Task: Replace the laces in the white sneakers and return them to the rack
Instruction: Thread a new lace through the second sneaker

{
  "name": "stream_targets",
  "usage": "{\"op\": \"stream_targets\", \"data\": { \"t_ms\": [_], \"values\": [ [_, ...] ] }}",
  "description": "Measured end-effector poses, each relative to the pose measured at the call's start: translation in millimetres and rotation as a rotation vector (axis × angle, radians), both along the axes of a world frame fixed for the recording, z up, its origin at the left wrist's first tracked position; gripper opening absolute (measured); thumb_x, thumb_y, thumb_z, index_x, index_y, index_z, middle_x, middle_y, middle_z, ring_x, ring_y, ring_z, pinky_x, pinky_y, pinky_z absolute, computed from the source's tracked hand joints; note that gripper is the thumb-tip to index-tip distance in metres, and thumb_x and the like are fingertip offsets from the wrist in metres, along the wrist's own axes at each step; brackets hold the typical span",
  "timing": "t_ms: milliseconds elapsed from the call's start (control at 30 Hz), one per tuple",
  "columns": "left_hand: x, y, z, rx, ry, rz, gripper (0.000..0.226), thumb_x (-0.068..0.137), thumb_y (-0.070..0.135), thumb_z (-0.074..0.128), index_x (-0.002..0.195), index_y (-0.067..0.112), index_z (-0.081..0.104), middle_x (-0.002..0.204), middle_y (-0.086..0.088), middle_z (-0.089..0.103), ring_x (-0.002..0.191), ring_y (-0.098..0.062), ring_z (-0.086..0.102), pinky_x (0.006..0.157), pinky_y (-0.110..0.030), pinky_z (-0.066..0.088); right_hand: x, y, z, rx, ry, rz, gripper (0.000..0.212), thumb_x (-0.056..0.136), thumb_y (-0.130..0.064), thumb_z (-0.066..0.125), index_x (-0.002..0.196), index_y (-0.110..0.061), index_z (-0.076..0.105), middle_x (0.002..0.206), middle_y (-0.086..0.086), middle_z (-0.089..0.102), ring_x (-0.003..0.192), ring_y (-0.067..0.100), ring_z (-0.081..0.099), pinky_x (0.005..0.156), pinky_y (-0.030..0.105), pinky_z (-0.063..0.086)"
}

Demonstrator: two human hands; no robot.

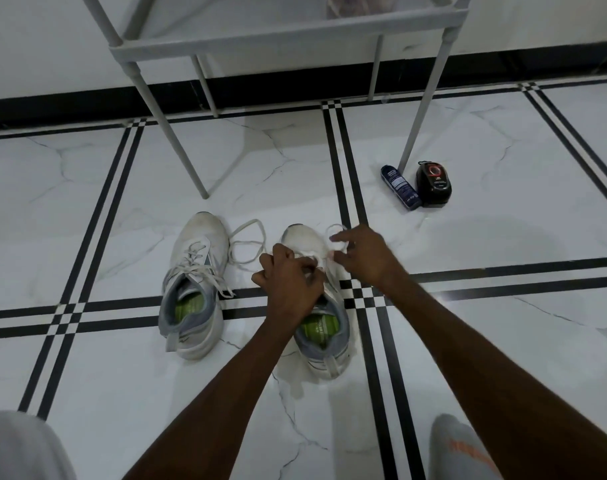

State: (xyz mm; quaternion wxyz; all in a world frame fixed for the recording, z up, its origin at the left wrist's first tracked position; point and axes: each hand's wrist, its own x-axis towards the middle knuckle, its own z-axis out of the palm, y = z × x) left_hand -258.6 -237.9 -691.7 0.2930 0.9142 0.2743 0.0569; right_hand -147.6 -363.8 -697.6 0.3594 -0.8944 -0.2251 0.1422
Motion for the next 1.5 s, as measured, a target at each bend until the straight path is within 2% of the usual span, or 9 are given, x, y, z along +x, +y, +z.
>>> {"op": "stream_targets", "data": {
  "t_ms": [167, 367, 500, 600, 733, 867, 1100, 1367, 1500],
  "values": [
    [-0.9, 3.2, -3.5, 0.032, -0.006, -0.017, 0.018, 0.085, 0.038, 0.07, 0.101, 0.034, 0.078, 0.107, 0.003, 0.04, 0.115, -0.026, 0.036, 0.094, -0.043, 0.028, -20.9, 3.6, -1.1, -0.008, -0.107, 0.028, 0.017, 0.092, -0.007, 0.062, 0.093, -0.005, 0.079, 0.089, 0.011, 0.072, 0.08, 0.02, 0.068, 0.076, 0.029, 0.053],
    [-4.7, 6.9, -3.4, 0.028, -0.017, -0.011, 0.017, 0.084, 0.034, 0.072, 0.1, 0.033, 0.078, 0.106, 0.004, 0.039, 0.115, -0.026, 0.037, 0.095, -0.044, 0.026, 38.6, -40.6, 57.7, 0.356, -0.494, -0.894, 0.019, 0.098, -0.006, 0.049, 0.104, 0.001, 0.066, 0.109, 0.014, 0.058, 0.09, 0.011, 0.058, 0.08, 0.005, 0.041],
    [-2.0, 4.4, -2.8, 0.02, -0.02, -0.019, 0.016, 0.086, 0.035, 0.071, 0.1, 0.033, 0.077, 0.108, 0.004, 0.039, 0.116, -0.026, 0.036, 0.096, -0.044, 0.027, 16.8, -21.9, 22.0, 0.113, -0.277, -0.222, 0.04, 0.094, -0.02, 0.065, 0.133, -0.012, 0.059, 0.142, 0.013, 0.041, 0.112, 0.018, 0.056, 0.098, 0.021, 0.045],
    [0.5, 4.4, -4.4, 0.024, -0.014, -0.032, 0.018, 0.086, 0.036, 0.071, 0.102, 0.033, 0.077, 0.109, 0.002, 0.041, 0.116, -0.026, 0.036, 0.095, -0.044, 0.027, -16.1, -0.1, -14.2, -0.078, -0.079, 0.081, 0.029, 0.089, -0.019, 0.07, 0.117, -0.01, 0.072, 0.132, 0.017, 0.054, 0.109, 0.026, 0.062, 0.097, 0.032, 0.048],
    [-1.2, 5.4, -7.2, 0.033, -0.003, -0.027, 0.019, 0.085, 0.036, 0.071, 0.102, 0.033, 0.077, 0.109, 0.001, 0.044, 0.115, -0.026, 0.037, 0.094, -0.043, 0.028, -22.8, 3.2, -10.9, -0.074, -0.187, -0.142, 0.016, 0.094, -0.011, 0.057, 0.091, -0.005, 0.071, 0.097, 0.009, 0.063, 0.089, 0.024, 0.064, 0.078, 0.034, 0.052],
    [-3.5, 9.1, -5.8, 0.022, -0.006, -0.012, 0.016, 0.083, 0.035, 0.072, 0.098, 0.033, 0.078, 0.108, 0.002, 0.043, 0.114, -0.026, 0.037, 0.093, -0.041, 0.026, -1.2, -25.7, 19.9, 0.186, -0.308, -0.594, 0.015, 0.092, -0.003, 0.062, 0.107, -0.002, 0.063, 0.118, 0.016, 0.056, 0.092, 0.013, 0.055, 0.081, 0.006, 0.037],
    [-3.8, 17.2, -7.6, -0.152, -0.168, -0.029, 0.013, 0.086, 0.036, 0.074, 0.087, 0.023, 0.073, 0.1, 0.0, 0.045, 0.101, -0.019, 0.05, 0.092, -0.036, 0.045, -17.1, 4.1, -10.1, -0.012, -0.068, 0.073, 0.032, 0.088, -0.016, 0.071, 0.119, -0.012, 0.067, 0.122, 0.012, 0.06, 0.111, 0.027, 0.058, 0.1, 0.031, 0.043],
    [-13.3, 42.0, -18.7, -0.536, -0.122, 0.436, 0.053, 0.065, 0.073, 0.078, 0.077, 0.021, 0.069, 0.076, 0.001, 0.072, 0.075, -0.017, 0.071, 0.074, -0.049, 0.061, -18.9, 18.6, -13.3, -0.006, -0.046, 0.0, 0.01, 0.09, -0.013, 0.068, 0.098, -0.009, 0.073, 0.101, 0.012, 0.067, 0.095, 0.021, 0.063, 0.081, 0.027, 0.045],
    [-0.3, 38.5, -9.9, -0.636, -0.126, 0.453, 0.042, 0.069, 0.052, 0.088, 0.079, 0.014, 0.072, 0.074, 0.003, 0.071, 0.07, -0.011, 0.065, 0.079, -0.042, 0.061, -23.8, 23.7, -13.7, -0.007, -0.025, -0.016, 0.008, 0.089, -0.012, 0.068, 0.085, -0.012, 0.075, 0.099, 0.01, 0.066, 0.085, 0.012, 0.057, 0.07, 0.022, 0.038]
  ]
}}
